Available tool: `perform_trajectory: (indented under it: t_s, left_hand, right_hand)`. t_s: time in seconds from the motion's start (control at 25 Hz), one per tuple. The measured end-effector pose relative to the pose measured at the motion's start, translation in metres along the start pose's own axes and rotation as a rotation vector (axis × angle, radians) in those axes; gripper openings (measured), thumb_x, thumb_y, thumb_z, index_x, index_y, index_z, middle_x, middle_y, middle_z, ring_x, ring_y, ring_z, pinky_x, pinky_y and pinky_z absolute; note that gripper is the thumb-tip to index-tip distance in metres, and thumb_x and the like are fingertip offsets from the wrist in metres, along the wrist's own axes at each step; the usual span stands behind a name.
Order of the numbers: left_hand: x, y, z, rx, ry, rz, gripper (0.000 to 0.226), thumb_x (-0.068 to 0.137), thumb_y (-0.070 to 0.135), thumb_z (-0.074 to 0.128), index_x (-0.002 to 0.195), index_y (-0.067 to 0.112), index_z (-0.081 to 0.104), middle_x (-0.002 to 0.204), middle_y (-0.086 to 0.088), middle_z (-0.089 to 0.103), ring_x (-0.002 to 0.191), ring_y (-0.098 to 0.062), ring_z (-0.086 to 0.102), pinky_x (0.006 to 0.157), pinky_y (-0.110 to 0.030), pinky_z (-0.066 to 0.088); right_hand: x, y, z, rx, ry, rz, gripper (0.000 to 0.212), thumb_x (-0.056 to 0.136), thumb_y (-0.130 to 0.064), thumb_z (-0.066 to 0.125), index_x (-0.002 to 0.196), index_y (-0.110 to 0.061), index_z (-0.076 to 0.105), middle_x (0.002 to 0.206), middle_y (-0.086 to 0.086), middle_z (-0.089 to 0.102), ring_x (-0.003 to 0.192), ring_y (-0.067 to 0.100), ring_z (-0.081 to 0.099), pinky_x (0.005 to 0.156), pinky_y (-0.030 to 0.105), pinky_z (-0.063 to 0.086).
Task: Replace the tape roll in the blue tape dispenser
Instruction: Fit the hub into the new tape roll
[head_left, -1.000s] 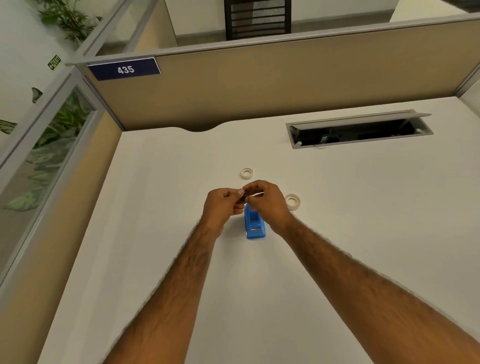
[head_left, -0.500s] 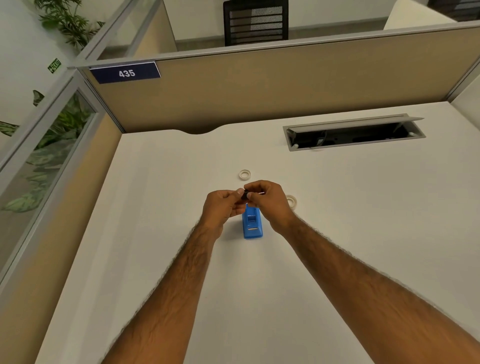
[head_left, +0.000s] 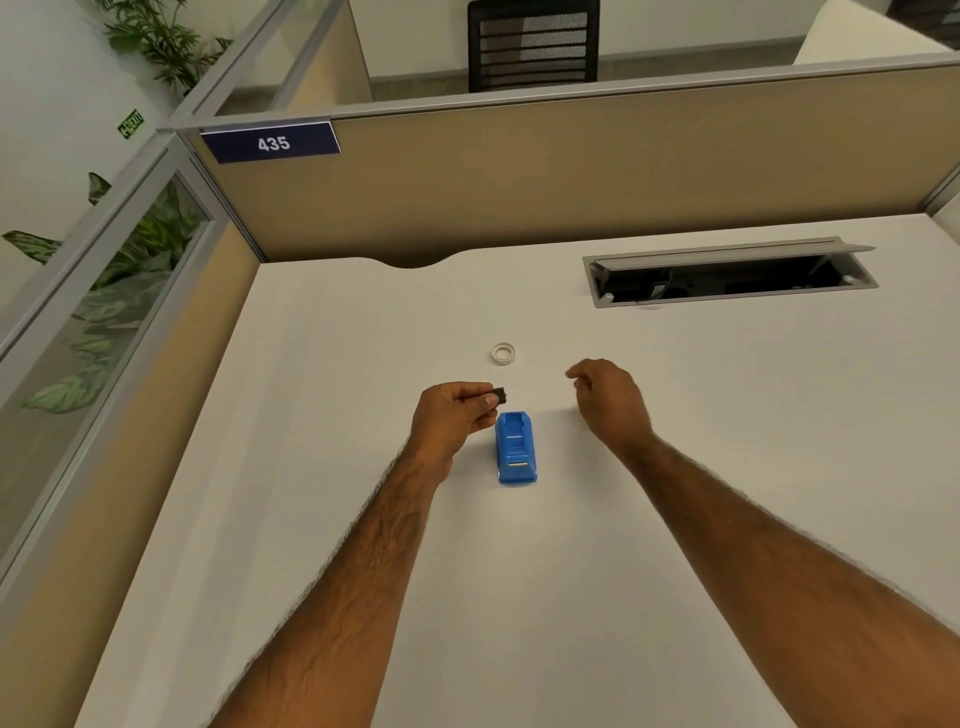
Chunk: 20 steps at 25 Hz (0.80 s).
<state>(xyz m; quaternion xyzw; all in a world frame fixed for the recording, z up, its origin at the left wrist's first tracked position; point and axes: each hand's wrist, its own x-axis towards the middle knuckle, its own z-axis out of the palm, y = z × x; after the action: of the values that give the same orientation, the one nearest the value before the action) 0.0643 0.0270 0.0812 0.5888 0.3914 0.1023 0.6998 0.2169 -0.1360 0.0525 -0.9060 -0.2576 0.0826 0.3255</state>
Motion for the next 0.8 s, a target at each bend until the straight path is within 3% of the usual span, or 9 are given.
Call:
perform_trajectory:
  t_s: [0.08,0.2,0.44,0.56,0.68,0.8]
  left_hand:
    - [0.002,-0.001,-0.001,0.001,0.004,0.002,0.014,0.087,0.004,0.074,0.094,0.016,0.075,0.097,-0.007,0.078,0.09,-0.02,0.075,0.075,-0.025,0.061]
    - [0.004,-0.002,-0.001,0.009,-0.003,0.005,0.018,0.086,0.001,0.074,0.09,0.019,0.075,0.091,-0.001,0.079,0.087,-0.017,0.076,0.072,-0.023,0.06]
    - [0.004,0.0,-0.003,0.01,-0.025,0.042,0.023,0.084,-0.002,0.074,0.091,0.02,0.074,0.09,0.001,0.079,0.084,-0.012,0.077,0.071,-0.02,0.059]
    - [0.003,0.002,-0.002,0.035,-0.031,0.095,0.024,0.085,0.0,0.073,0.094,0.022,0.074,0.095,-0.001,0.079,0.087,-0.013,0.076,0.074,-0.022,0.06]
    - [0.002,0.004,0.0,0.051,-0.049,0.141,0.023,0.087,0.003,0.072,0.102,0.02,0.073,0.098,-0.004,0.078,0.088,-0.017,0.075,0.076,-0.026,0.061]
    - [0.001,0.007,0.003,0.06,-0.059,0.159,0.023,0.088,0.005,0.072,0.109,0.014,0.072,0.101,-0.007,0.077,0.091,-0.019,0.074,0.08,-0.03,0.061]
  right_hand:
    - [0.001,0.018,-0.001,-0.203,-0.108,0.002,0.033,0.093,-0.016,0.055,0.126,-0.017,0.06,0.122,0.01,0.059,0.115,0.028,0.051,0.094,0.039,0.048]
    - [0.0,0.028,0.003,-0.311,-0.273,0.027,0.053,0.088,-0.025,0.066,0.138,-0.023,0.05,0.129,0.01,0.051,0.121,0.029,0.044,0.097,0.042,0.047]
    - [-0.004,0.034,0.012,-0.296,-0.303,0.009,0.034,0.089,-0.015,0.064,0.122,-0.019,0.06,0.123,0.008,0.053,0.115,0.025,0.047,0.093,0.038,0.049]
    - [-0.008,0.028,0.008,-0.099,-0.188,0.013,0.034,0.087,-0.02,0.067,0.12,-0.018,0.061,0.12,0.005,0.058,0.108,0.023,0.054,0.089,0.03,0.046]
    - [-0.01,0.007,-0.001,0.296,-0.055,0.121,0.033,0.088,-0.025,0.069,0.12,-0.018,0.063,0.118,0.002,0.064,0.098,0.02,0.063,0.082,0.032,0.056]
    - [-0.013,-0.019,-0.011,0.62,-0.122,0.166,0.036,0.087,-0.017,0.07,0.122,-0.021,0.065,0.119,0.001,0.066,0.092,0.018,0.069,0.07,0.022,0.059]
